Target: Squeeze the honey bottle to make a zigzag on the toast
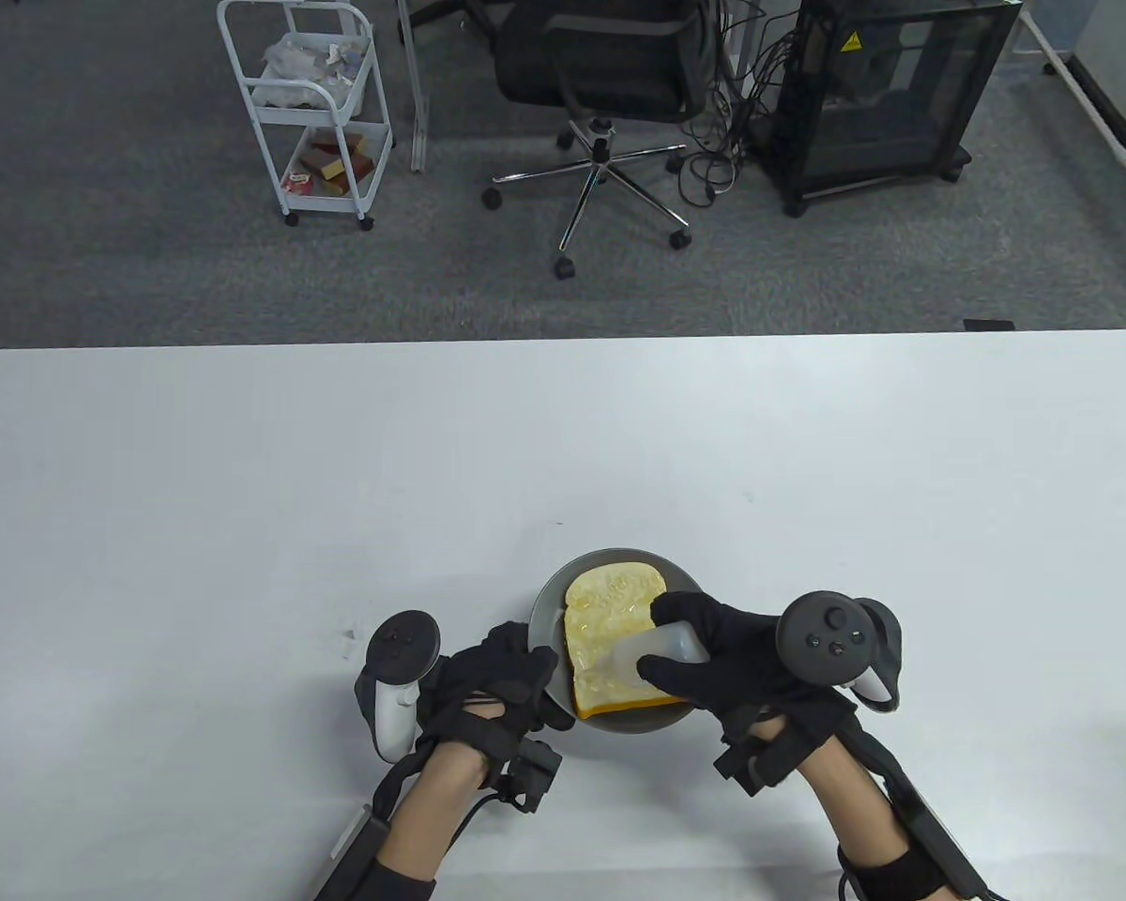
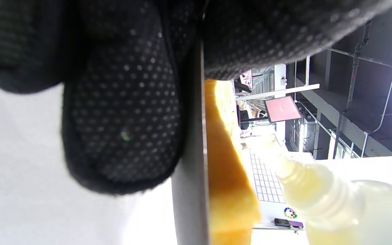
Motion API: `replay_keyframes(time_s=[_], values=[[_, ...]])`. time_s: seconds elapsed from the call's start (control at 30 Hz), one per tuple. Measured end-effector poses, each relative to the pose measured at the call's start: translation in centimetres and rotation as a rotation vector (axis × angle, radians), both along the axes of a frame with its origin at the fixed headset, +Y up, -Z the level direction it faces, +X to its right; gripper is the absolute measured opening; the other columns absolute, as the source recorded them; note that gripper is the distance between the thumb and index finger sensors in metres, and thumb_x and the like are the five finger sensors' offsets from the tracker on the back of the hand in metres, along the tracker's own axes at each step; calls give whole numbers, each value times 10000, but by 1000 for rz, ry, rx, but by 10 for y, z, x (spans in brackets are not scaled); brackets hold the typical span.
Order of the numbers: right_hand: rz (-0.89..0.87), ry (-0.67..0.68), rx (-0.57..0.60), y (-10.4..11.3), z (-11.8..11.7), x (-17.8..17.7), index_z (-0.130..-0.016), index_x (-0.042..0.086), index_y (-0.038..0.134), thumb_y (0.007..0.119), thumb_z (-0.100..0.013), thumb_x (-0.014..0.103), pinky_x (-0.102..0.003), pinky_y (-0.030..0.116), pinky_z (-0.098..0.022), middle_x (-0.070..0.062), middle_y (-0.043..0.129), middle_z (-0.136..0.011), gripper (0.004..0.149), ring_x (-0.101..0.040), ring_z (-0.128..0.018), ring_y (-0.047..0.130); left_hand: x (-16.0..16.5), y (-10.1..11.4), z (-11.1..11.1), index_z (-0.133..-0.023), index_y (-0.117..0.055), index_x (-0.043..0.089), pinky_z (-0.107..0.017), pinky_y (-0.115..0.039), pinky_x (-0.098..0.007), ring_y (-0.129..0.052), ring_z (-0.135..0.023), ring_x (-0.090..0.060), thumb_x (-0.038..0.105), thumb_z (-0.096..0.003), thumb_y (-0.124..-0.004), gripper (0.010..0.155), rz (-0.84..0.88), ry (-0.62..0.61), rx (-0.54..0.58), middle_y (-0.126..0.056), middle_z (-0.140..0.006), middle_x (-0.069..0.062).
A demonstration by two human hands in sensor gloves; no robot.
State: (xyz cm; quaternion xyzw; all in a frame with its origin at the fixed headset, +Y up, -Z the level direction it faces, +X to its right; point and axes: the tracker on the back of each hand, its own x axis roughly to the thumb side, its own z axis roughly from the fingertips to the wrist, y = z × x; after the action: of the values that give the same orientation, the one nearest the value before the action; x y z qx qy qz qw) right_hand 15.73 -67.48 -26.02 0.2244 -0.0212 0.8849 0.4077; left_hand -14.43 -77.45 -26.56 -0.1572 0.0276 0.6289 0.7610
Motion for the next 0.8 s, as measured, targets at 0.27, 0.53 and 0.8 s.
replay_keyframes(time_s=[0.27, 0.53, 0.8], values=[[-3, -2, -2, 6, 4, 10, -901, 169, 824, 962, -424, 594, -234, 934, -95, -121, 1034, -606, 653, -82, -191, 1081, -1, 0, 0, -870, -704, -30, -259, -947, -417, -1204, -239, -234, 274, -486, -861, 515, 3, 0, 2, -1095, -519, -195], [18, -12, -10, 8, 4, 22, -902, 166, 824, 964, -423, 593, -235, 934, -95, -122, 1034, -604, 658, -84, -191, 1081, -1, 1, 0, -871, -702, -30, -260, -947, -417, -1203, -239, -235, 273, -487, -861, 514, 7, -2, 3, -1094, -520, -197], [25, -28, -22, 13, 2, 35, -902, 168, 825, 967, -422, 592, -237, 935, -97, -123, 1034, -604, 656, -85, -194, 1081, -1, 1, 0, -870, -704, -30, -260, -947, -416, -1203, -240, -233, 273, -486, -861, 513, 8, -2, 3, -1094, -520, -195]])
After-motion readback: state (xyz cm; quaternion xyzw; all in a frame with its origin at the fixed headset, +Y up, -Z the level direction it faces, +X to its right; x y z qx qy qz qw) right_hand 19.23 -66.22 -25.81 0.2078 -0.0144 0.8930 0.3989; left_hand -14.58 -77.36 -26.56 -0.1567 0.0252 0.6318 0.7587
